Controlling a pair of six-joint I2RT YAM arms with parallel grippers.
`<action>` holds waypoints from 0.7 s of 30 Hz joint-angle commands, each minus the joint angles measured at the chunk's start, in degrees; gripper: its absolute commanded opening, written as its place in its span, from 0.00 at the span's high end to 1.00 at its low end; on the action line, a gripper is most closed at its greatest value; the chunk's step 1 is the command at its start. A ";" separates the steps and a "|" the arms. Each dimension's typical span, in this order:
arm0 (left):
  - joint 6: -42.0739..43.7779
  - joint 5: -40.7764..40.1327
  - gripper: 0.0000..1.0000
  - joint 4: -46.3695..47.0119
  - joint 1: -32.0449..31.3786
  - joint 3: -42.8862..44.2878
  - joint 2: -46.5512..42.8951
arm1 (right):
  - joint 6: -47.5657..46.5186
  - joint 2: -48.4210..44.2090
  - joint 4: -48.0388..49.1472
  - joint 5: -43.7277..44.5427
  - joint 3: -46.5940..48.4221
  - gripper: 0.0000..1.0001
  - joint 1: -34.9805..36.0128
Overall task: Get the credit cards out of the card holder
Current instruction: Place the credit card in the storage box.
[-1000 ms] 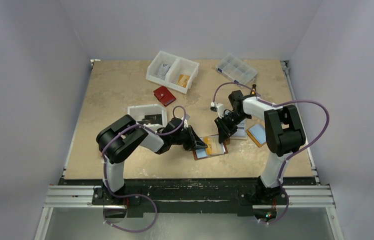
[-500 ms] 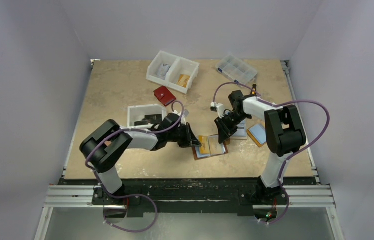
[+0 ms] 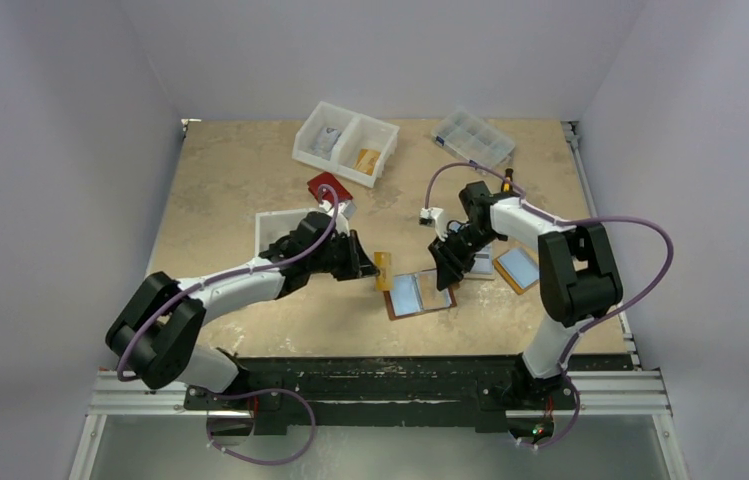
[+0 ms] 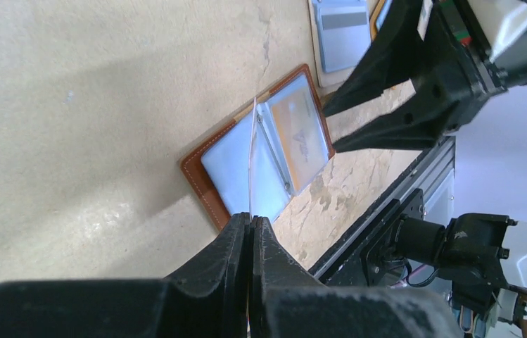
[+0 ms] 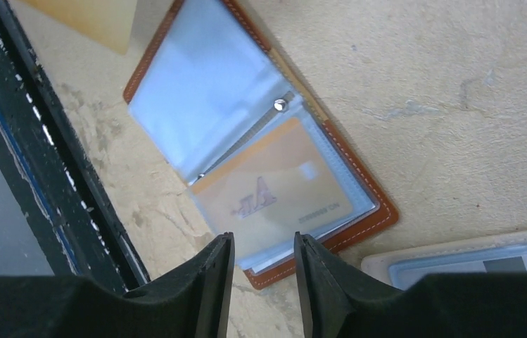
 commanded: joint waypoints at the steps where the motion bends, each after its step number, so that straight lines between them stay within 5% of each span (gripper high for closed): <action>1: 2.43 -0.18 1.00 -2.39 2.35 1.72 -3.72 | -7.82 -5.38 -4.18 -5.12 0.56 0.55 0.03; 21: 12.01 2.77 1.00 -16.81 13.77 12.19 -8.17 | -15.31 -8.30 -7.69 -11.93 -0.97 0.53 -3.20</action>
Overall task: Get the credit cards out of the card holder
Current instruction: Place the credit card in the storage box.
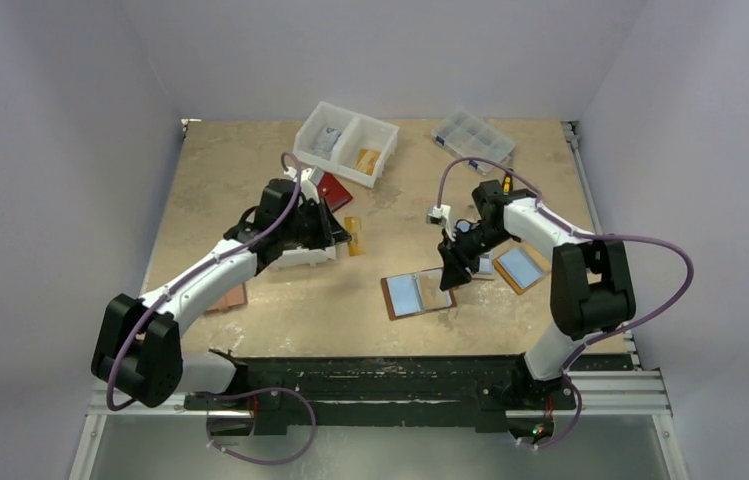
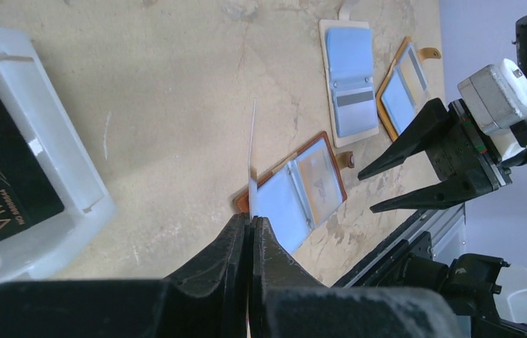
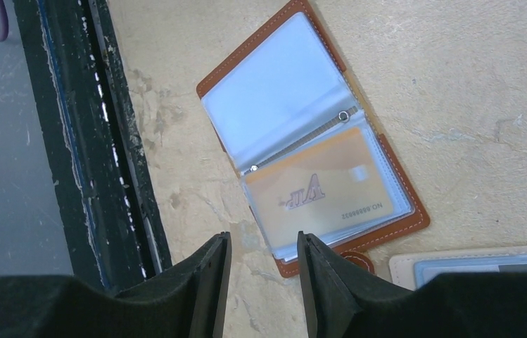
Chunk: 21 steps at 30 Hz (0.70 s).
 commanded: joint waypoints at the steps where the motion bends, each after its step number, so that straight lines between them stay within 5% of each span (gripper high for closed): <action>1: 4.87 2.13 1.00 -2.07 2.53 3.92 -0.99 | -1.76 -2.30 -0.74 -2.78 -0.64 0.53 -0.57; 21: 20.93 2.45 1.00 -12.12 9.78 42.56 31.74 | -1.50 -5.02 -0.06 -3.16 -1.63 0.52 -3.29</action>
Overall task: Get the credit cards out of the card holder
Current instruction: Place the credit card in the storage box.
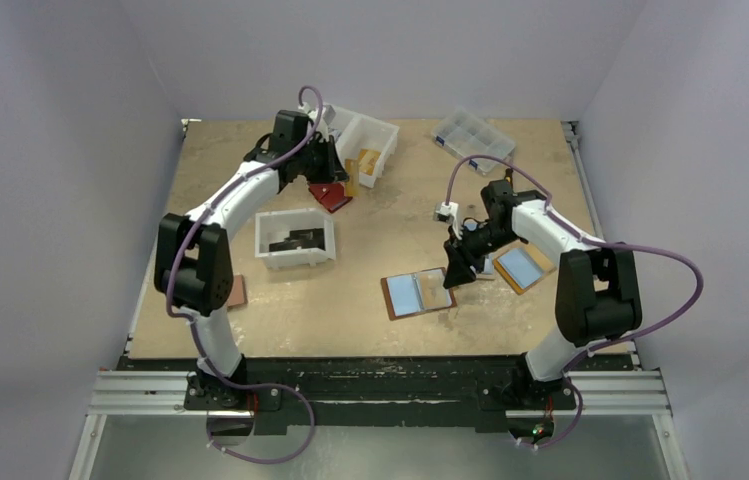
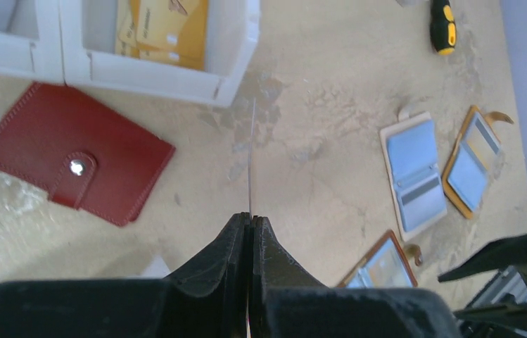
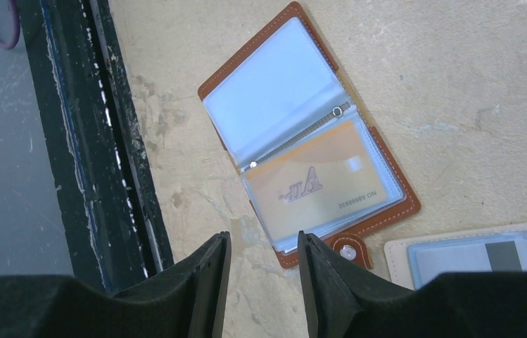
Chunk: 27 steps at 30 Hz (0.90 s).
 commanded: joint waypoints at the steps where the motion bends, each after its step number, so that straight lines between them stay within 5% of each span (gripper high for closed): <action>1: 4.18 -0.22 1.00 -1.34 1.72 9.39 5.52 | -0.95 -2.72 0.01 -1.74 -0.47 0.52 -1.25; 14: 2.76 1.01 1.00 -3.21 3.04 34.23 25.20 | -0.54 -4.28 0.39 -1.56 -0.91 0.51 -3.25; 27: 0.59 0.05 1.00 -1.66 3.08 40.60 32.33 | 0.52 -5.40 1.24 -1.46 -1.40 0.50 -5.06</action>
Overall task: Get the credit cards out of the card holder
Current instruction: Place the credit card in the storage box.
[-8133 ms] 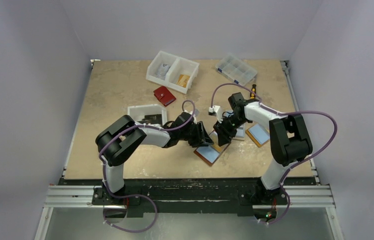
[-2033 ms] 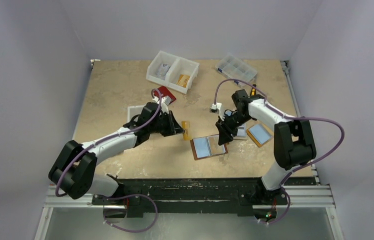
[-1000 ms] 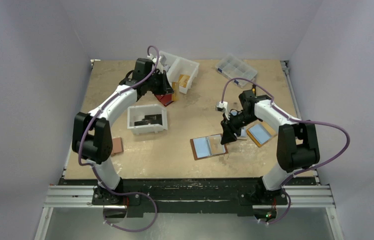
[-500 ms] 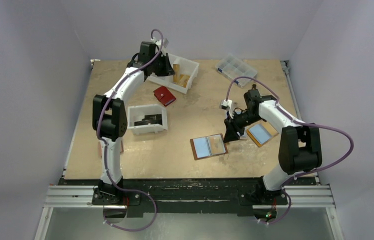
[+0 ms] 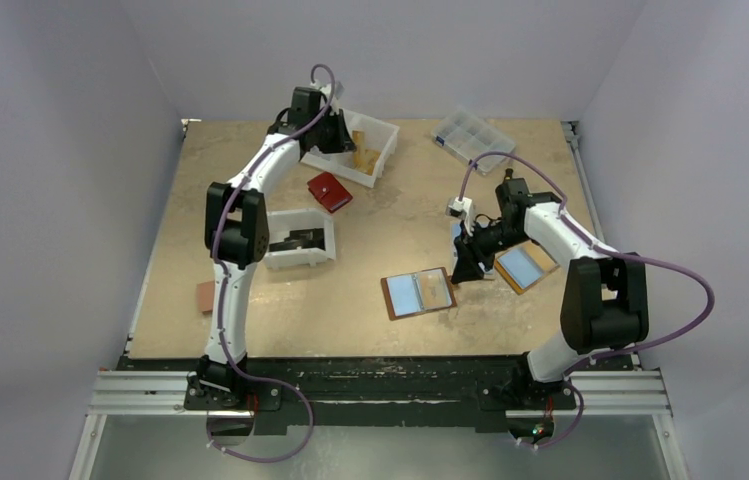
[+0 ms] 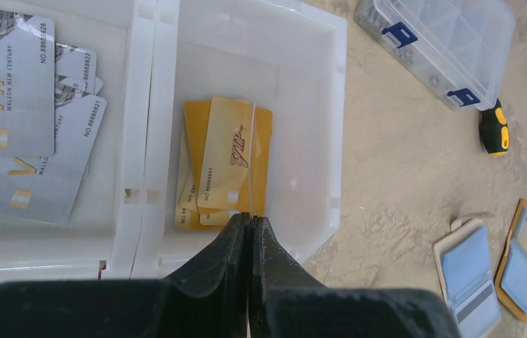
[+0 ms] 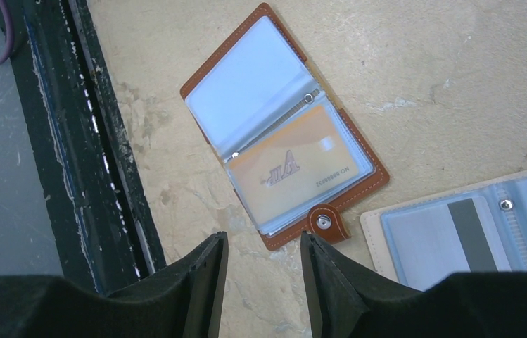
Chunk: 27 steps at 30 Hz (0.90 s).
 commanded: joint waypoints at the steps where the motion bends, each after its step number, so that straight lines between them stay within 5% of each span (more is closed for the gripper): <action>1: -0.77 0.01 1.00 1.48 0.33 3.35 0.60 | 0.20 -2.08 0.62 -1.49 -0.13 0.50 -0.83; 27: -1.59 -2.66 1.00 3.00 -0.28 4.81 3.65 | -0.40 -1.21 0.06 -1.41 0.27 0.50 -1.13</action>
